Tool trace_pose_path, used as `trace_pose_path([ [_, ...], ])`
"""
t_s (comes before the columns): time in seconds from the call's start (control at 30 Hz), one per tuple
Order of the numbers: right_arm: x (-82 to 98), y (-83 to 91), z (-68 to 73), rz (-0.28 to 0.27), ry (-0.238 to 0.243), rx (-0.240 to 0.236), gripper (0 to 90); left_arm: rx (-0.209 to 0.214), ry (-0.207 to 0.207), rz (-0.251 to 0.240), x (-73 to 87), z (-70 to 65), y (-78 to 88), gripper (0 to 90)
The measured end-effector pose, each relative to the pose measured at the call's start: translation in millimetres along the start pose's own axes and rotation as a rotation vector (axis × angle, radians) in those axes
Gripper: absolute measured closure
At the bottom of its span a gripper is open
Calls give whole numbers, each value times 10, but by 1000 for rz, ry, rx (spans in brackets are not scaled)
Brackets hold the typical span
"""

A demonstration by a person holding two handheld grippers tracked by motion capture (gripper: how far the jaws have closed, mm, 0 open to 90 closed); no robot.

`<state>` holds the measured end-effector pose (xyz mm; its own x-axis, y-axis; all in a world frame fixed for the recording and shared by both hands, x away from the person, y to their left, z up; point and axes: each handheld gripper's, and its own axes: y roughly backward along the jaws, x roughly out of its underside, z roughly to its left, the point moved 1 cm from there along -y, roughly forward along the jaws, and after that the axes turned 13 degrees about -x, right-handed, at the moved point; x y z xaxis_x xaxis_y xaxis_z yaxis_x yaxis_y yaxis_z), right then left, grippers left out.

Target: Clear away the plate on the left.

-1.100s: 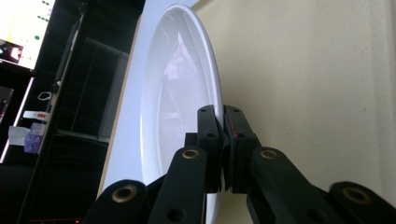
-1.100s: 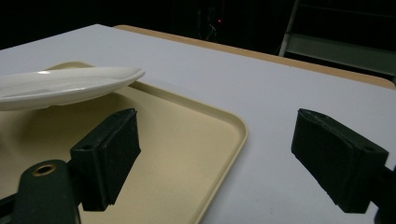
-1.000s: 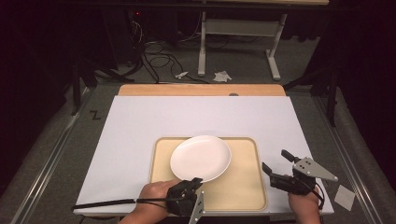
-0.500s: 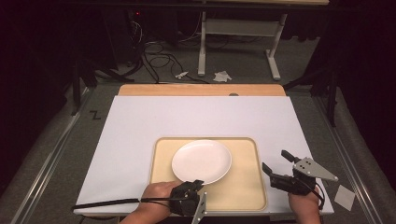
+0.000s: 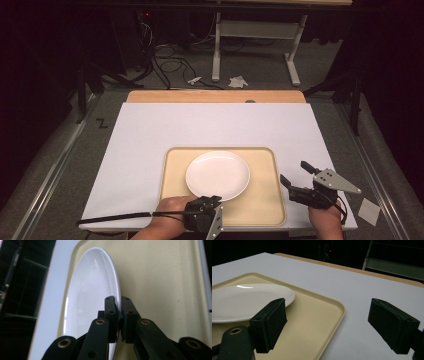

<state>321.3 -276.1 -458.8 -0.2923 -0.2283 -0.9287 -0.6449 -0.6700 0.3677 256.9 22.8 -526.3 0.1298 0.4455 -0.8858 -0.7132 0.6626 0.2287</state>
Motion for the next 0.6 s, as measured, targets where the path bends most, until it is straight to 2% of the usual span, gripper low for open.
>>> trace_pose_path([
  [0.17,0,-1,4,2,-1,-2,162,29,24,23,44,-63,-21,818],
  [0.23,0,-1,5,2,-1,-2,162,30,16,27,53,-66,-25,809],
  [0.43,3,-6,2,1,0,-6,163,46,53,61,67,-76,-43,787],
  [0.6,3,-3,1,1,-1,-7,162,53,62,77,85,-102,-47,776],
])
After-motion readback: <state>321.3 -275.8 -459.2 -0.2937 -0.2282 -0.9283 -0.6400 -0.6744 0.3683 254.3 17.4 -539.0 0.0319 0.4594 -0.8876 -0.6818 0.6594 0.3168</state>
